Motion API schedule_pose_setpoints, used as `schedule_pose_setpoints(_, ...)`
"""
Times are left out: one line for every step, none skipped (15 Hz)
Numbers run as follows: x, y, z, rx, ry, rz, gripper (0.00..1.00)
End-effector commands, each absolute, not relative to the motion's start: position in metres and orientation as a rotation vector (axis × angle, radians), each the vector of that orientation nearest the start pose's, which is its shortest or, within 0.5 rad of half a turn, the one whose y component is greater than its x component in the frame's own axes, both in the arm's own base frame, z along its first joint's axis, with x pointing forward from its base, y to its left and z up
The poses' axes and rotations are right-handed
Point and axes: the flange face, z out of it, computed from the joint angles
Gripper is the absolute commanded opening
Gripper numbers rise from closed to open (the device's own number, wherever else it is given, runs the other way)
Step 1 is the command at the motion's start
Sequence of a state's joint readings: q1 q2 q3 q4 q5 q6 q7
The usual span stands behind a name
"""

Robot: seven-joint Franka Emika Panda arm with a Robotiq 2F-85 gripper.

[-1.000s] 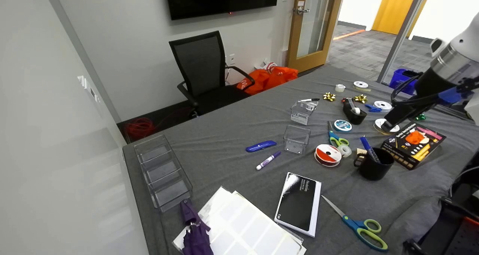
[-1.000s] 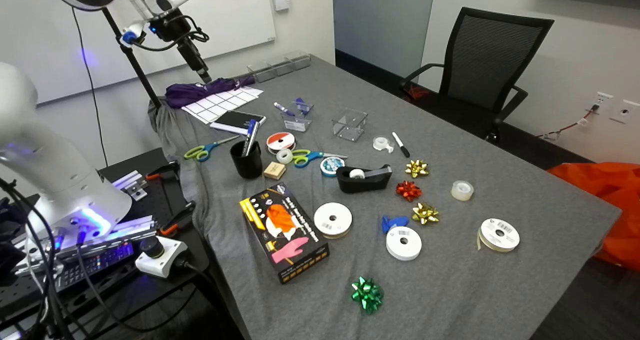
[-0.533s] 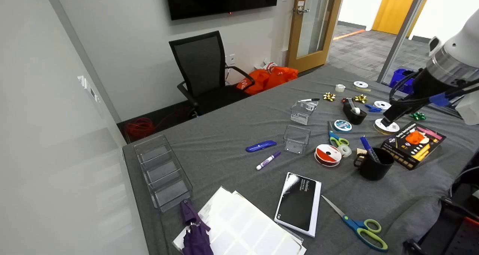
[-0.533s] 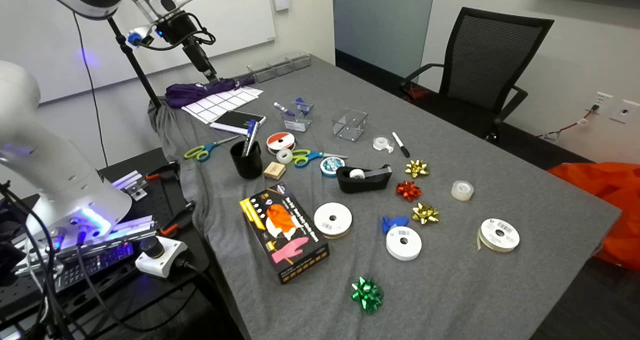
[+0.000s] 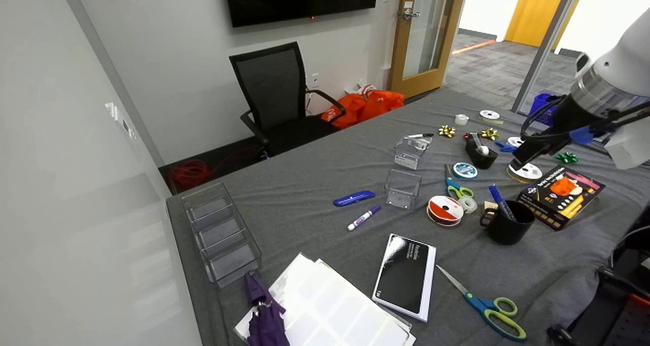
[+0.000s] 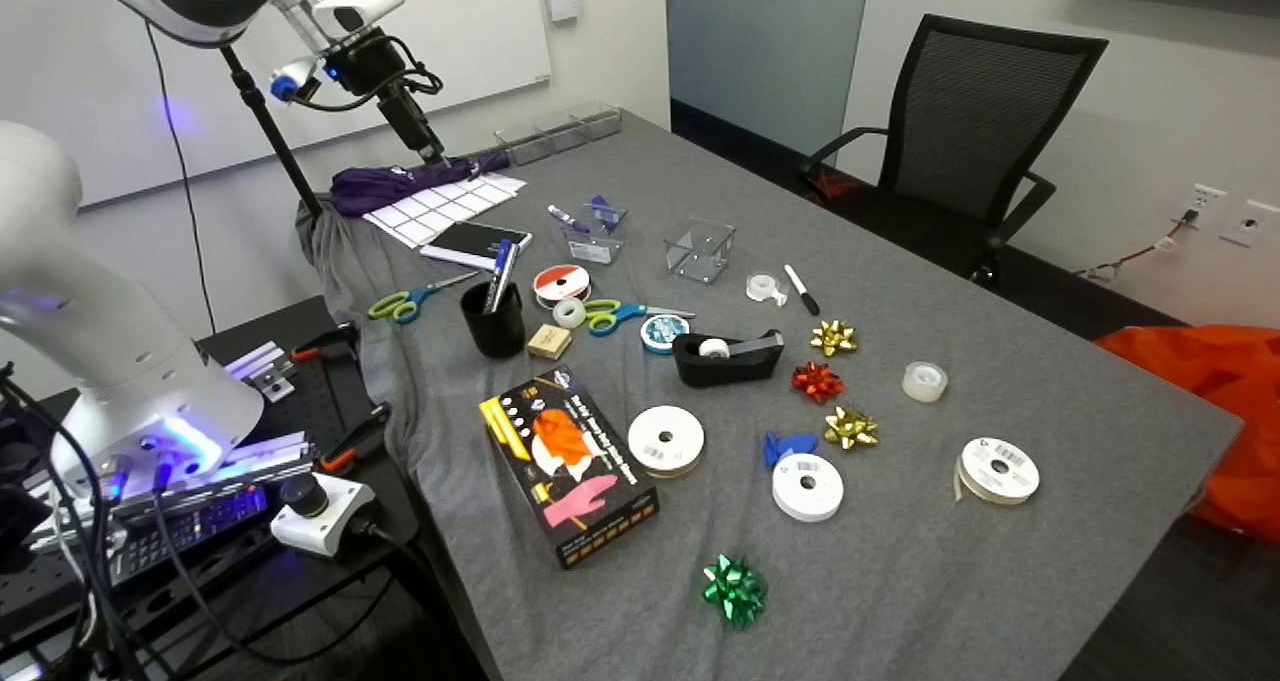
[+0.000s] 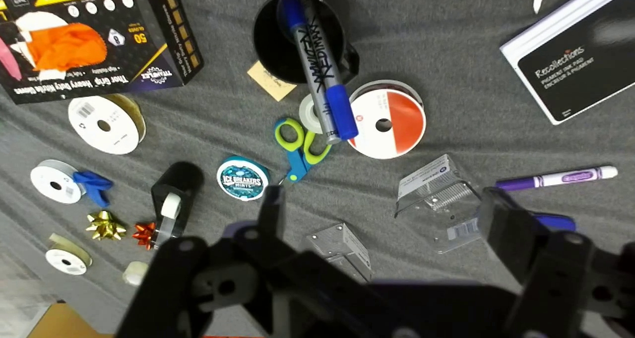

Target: Shift the sharpies to the clear object, then put the mug on the pad

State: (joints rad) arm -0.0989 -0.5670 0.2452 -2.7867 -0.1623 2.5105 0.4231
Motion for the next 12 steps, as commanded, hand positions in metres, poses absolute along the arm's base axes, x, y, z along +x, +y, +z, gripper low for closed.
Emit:
schedule_pose_setpoints(0.382, 0.036, 0.368, -3.25, 0.349, -0.529, 1.0)
schedule_pose_setpoints(0.385, 0.032, 0.362, -3.256, 0.361, -0.523, 1.0)
schedule_pose_setpoints(0.387, 0.027, 0.353, -3.269, 0.368, -0.511, 1.0)
schedule_pose_setpoints(0.388, 0.023, 0.345, -3.28, 0.37, -0.502, 1.0)
schedule_pose_setpoints(0.39, 0.019, 0.336, -3.293, 0.372, -0.488, 1.0)
schedule_pose_setpoints(0.39, 0.015, 0.329, -3.306, 0.374, -0.475, 1.0)
schedule_pose_setpoints(0.391, 0.011, 0.321, -3.317, 0.365, -0.472, 1.0)
schedule_pose_setpoints(0.391, 0.008, 0.315, -3.332, 0.356, -0.466, 1.0)
schedule_pose_setpoints(0.39, 0.004, 0.306, -3.382, 0.273, -0.451, 1.0)
schedule_pose_setpoints(0.389, 0.0, 0.299, -3.417, 0.211, -0.443, 1.0)
schedule_pose_setpoints(0.388, -0.003, 0.291, -3.443, 0.146, -0.45, 1.0)
schedule_pose_setpoints(0.386, -0.005, 0.286, -3.466, 0.097, -0.454, 1.0)
